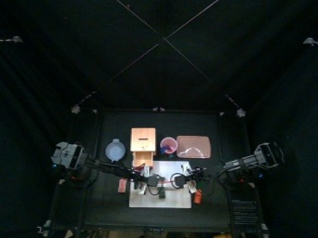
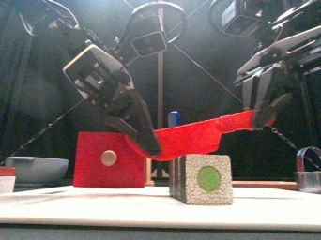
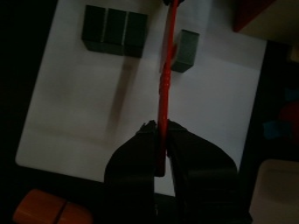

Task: Place sushi on board then cut the sushi with the knife then place the pieces on the plate
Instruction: Cut the sushi into 4 pieces

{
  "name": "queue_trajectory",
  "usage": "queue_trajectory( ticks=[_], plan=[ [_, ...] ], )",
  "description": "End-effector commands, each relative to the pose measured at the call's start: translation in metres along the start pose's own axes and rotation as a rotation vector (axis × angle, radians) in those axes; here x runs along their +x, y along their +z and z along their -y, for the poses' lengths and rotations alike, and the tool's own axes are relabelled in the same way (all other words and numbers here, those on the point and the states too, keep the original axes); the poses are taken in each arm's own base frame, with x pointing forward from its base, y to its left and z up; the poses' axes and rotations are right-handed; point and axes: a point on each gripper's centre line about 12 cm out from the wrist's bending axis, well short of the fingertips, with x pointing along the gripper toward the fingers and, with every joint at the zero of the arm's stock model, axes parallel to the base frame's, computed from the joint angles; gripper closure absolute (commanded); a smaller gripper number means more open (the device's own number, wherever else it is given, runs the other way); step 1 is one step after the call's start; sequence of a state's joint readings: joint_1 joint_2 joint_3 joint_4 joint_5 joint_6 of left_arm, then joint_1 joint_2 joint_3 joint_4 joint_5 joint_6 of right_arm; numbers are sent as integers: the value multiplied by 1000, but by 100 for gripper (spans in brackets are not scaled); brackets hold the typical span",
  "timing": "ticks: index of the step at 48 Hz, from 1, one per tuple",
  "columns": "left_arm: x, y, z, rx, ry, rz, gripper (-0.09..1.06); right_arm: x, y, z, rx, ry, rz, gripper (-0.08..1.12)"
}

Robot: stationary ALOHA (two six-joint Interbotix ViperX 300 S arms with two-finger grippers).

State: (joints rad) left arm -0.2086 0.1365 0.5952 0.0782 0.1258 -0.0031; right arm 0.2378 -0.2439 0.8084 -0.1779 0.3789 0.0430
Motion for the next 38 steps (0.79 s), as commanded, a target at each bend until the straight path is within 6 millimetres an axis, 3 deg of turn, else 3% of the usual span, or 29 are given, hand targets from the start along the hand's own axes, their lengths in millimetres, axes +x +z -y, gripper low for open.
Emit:
queue_trajectory(
  ticks=[1, 13, 38],
  plan=[
    [-10, 14, 20, 44, -31, 38, 55, -10, 10, -13, -41, 24, 46, 64],
    [-6, 11, 45, 76, -74, 27, 55, -5, 9, -26, -48, 55, 34, 64],
    [5, 1, 39, 58, -65, -12, 55, 18, 0, -27, -62, 56, -24, 64]
  ],
)
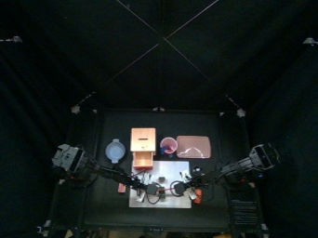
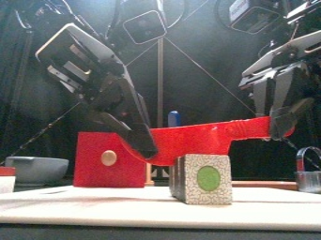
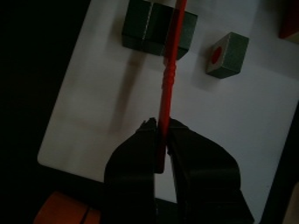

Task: Place sushi on board then cut the sushi with the knife then place the pieces on the plate
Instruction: Cut the sushi into 4 pieces

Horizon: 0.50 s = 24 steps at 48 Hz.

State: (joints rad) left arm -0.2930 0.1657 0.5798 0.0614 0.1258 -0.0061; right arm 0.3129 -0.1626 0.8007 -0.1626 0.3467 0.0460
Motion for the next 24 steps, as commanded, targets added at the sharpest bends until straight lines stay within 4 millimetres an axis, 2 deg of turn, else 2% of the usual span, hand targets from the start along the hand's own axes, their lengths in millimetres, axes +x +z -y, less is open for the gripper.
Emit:
queue_trajectory(
  ticks=[1, 15, 24],
  plan=[
    [-1, 1, 5, 14, -7, -4, 55, -2, 2, 0, -14, -2, 6, 64],
    [14, -15, 6, 19, -10, -68, 55, 21, -13, 2, -9, -1, -62, 64],
    [19, -23, -5, 0, 6, -111, 55, 31, -18, 8, 3, -8, -81, 64]
  ],
)
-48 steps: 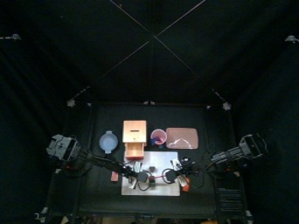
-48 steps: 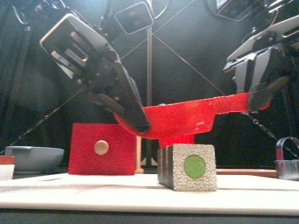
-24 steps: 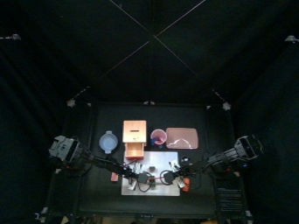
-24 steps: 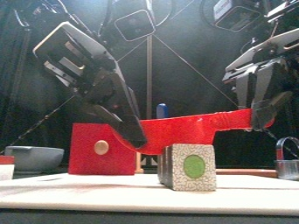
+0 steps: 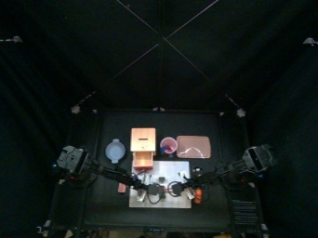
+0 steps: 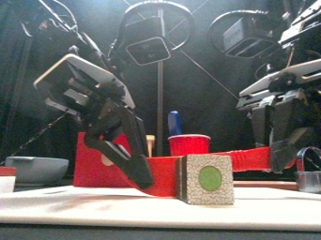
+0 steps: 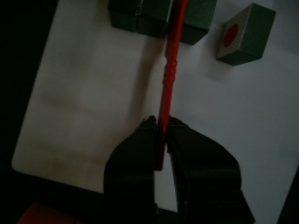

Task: Place sushi on board then cut the sushi with the knife then place the pieces on the plate
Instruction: Cut the sushi into 4 pieces

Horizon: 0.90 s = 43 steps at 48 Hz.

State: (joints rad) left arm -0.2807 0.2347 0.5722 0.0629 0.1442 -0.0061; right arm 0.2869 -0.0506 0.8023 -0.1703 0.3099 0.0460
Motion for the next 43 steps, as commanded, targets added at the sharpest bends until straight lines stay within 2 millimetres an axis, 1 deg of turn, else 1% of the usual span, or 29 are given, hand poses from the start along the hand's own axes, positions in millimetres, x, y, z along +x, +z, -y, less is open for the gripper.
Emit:
queue_trajectory(
  ticks=[1, 7, 13, 22, 28, 33, 36, 43],
  plan=[
    [-1, -6, -2, 5, 3, -32, 55, -1, -2, 5, -7, -10, -1, 64],
    [-3, -4, -7, -6, 11, -27, 55, -4, 0, 11, -5, -24, 9, 64],
    [-11, 5, -8, -6, 14, 5, 55, -17, 8, 11, -11, -30, 49, 64],
    [-31, 26, -1, 12, 6, 80, 55, -44, 21, 11, -14, -39, 126, 64],
    [-37, 34, 9, 31, -9, 105, 55, -58, 26, 5, -27, -32, 173, 64],
    [-35, 34, 20, 50, -25, 102, 55, -60, 26, -4, -45, -15, 178, 64],
    [-34, 37, 25, 55, -33, 108, 55, -60, 27, -11, -57, 0, 177, 64],
    [-31, 40, 33, 58, -48, 109, 55, -57, 26, -18, -62, 16, 171, 64]
  ],
)
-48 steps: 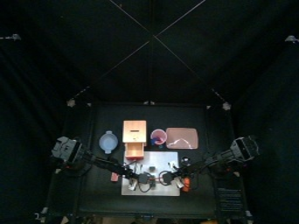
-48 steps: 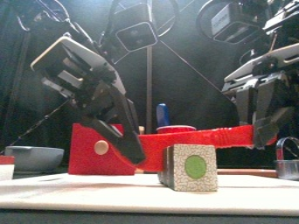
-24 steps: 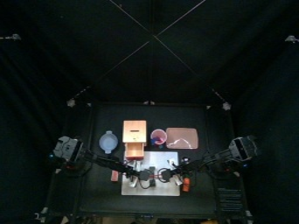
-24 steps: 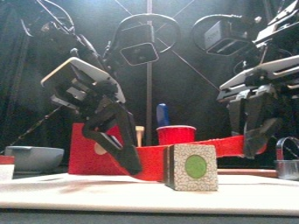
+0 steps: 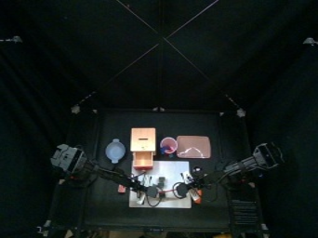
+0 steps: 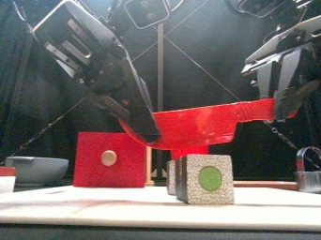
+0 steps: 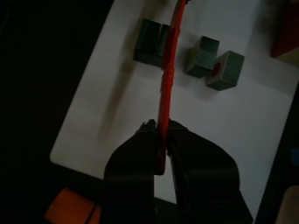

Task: Place sushi on board then cut the sushi with the knife then place the pieces on the plate
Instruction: Cut the sushi into 4 pieces

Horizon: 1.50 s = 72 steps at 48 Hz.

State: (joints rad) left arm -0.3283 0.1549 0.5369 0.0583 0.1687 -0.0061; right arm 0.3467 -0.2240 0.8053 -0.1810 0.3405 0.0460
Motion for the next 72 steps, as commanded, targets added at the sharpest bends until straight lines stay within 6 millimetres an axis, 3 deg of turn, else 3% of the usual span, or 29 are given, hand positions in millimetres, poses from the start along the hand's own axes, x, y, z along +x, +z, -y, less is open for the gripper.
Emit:
queue_trajectory(
  ticks=[1, 48, 57, 72],
  plan=[
    [0, 8, 16, 26, -25, 15, 55, -6, 6, -5, -9, 10, 25, 64],
    [29, -17, 14, 22, -24, -77, 55, 42, -22, -9, -15, 29, -123, 64],
    [21, -10, 13, 25, -21, -66, 55, 31, -11, -7, -18, 21, -84, 64],
    [-18, 26, 3, 91, 16, -2, 55, -17, 6, 4, -64, -34, -4, 64]
  ],
)
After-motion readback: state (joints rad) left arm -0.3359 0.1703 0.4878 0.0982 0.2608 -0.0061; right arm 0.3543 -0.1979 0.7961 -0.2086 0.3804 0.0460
